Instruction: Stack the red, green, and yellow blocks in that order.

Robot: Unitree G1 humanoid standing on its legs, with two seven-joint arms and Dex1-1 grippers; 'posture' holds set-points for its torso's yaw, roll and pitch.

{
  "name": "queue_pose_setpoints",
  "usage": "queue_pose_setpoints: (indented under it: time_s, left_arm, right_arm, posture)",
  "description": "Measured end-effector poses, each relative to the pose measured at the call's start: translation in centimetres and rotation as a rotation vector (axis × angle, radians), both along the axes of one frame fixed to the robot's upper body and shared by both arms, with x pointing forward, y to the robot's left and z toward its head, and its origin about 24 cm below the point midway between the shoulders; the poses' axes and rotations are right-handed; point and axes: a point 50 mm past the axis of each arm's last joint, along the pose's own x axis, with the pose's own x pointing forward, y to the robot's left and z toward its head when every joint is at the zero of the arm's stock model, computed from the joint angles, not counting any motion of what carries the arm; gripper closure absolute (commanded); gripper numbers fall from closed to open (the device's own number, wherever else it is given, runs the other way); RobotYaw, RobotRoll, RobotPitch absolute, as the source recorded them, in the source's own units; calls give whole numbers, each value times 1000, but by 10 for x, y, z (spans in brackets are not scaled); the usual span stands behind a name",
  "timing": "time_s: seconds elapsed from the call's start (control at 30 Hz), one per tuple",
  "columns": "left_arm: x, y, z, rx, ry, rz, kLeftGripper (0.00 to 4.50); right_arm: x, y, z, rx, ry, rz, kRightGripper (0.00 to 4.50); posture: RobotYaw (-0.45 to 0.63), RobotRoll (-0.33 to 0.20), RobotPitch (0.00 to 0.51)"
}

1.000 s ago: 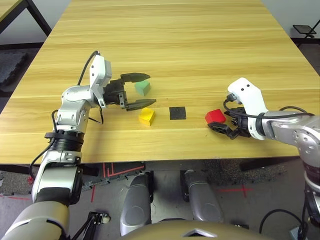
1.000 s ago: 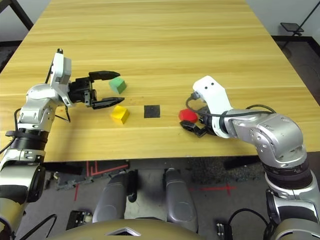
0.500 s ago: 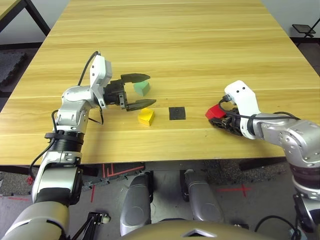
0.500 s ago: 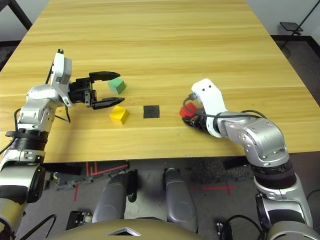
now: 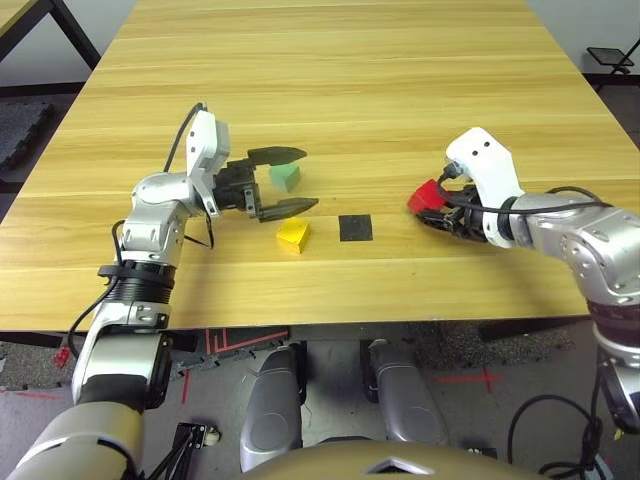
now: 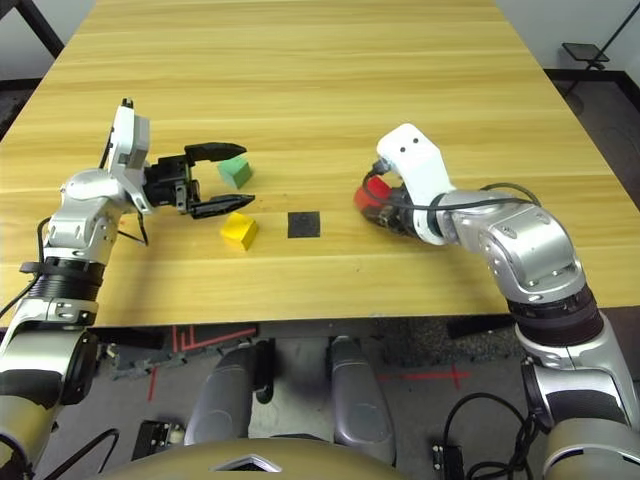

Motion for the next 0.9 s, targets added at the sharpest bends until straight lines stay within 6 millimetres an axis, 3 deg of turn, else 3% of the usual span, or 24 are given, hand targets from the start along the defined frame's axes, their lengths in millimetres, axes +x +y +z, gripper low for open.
queue_pose_setpoints:
  time_s: [0.13,0.23,0.37,0.57,0.73,0.9]
  left_arm:
    - [0,-1,0,-5,1,-2,0]
    - [0,-1,0,-5,0,0,0]
    - [0,0,0,-1,-1,4,0]
    - [1,-1,2,-2,-8,6,0]
    - [0,-2,4,-5,-18,8,0]
    - [0,-3,6,-6,-27,12,0]
  right_arm:
    - [1,10,15,63,-50,166,2435]
    - [1,5,16,45,-38,285,2435]
    - [6,-7,14,-38,0,440,2435]
    - [26,-9,23,-173,-26,613,2435]
    - [40,3,16,-254,-20,750,2435]
    - [43,21,5,-298,5,857,2435]
  posture:
    - [248,-23,164]
    - [254,-21,164]
    - [255,-21,164]
    - [275,-23,153]
    - [295,-21,146]
    - [315,-18,140]
